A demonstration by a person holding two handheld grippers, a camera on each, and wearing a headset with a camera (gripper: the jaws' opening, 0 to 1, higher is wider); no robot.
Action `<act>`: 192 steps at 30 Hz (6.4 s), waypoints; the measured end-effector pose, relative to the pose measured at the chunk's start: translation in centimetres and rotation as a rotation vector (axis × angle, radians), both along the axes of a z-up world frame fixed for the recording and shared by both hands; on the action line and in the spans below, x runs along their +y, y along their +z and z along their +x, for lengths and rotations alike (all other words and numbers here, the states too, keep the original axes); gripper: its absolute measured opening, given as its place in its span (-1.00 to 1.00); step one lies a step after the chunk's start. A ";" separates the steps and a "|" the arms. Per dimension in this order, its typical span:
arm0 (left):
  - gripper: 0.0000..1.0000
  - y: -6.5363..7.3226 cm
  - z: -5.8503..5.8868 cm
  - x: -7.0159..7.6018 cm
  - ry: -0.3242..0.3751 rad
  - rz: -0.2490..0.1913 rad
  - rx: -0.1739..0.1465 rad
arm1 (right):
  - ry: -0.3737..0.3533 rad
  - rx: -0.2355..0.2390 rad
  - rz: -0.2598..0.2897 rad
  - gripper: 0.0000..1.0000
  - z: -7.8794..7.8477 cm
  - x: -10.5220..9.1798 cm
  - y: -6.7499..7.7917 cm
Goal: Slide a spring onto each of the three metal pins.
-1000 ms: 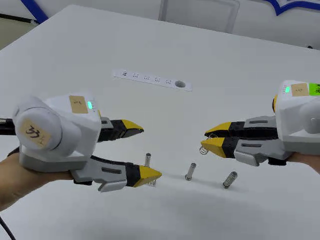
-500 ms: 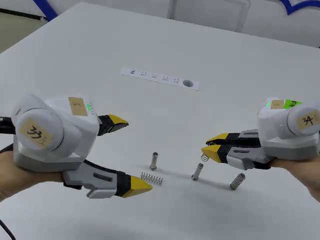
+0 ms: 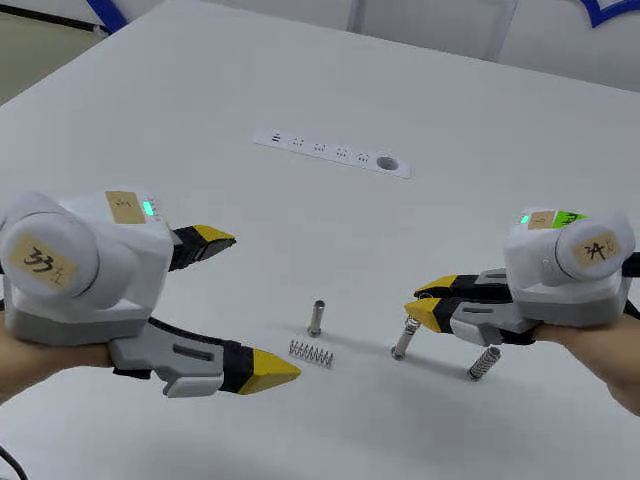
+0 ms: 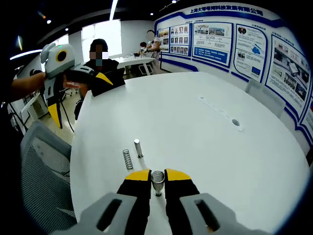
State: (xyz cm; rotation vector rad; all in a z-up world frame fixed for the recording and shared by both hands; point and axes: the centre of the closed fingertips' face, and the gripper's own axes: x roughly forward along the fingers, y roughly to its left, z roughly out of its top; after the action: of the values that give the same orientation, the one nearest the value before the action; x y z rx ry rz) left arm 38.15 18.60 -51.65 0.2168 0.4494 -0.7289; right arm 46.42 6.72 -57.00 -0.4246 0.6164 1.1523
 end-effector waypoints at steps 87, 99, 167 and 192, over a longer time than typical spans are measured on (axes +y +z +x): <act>0.67 -0.8 0.1 1.5 0.014 0.015 0.039 | 0.151 -0.024 -0.062 -0.60 -5.2 5.7 -3.6; 0.66 -1.3 0.4 1.4 0.011 -0.001 0.052 | 0.189 0.022 -0.144 -0.60 -5.1 7.1 -7.5; -0.22 -2.8 -3.4 -6.6 -0.269 0.033 0.080 | 0.432 -0.101 -0.126 -0.79 -11.3 4.4 2.2; -0.78 -2.2 -4.8 -7.8 -0.392 0.044 0.033 | 0.592 -0.217 -0.160 -0.79 -13.3 4.4 3.3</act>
State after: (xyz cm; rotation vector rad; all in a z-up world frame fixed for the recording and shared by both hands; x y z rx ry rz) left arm 33.40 10.82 -53.85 0.3403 0.4598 -1.1078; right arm 33.10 11.14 -53.70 -0.8972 0.4000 1.5941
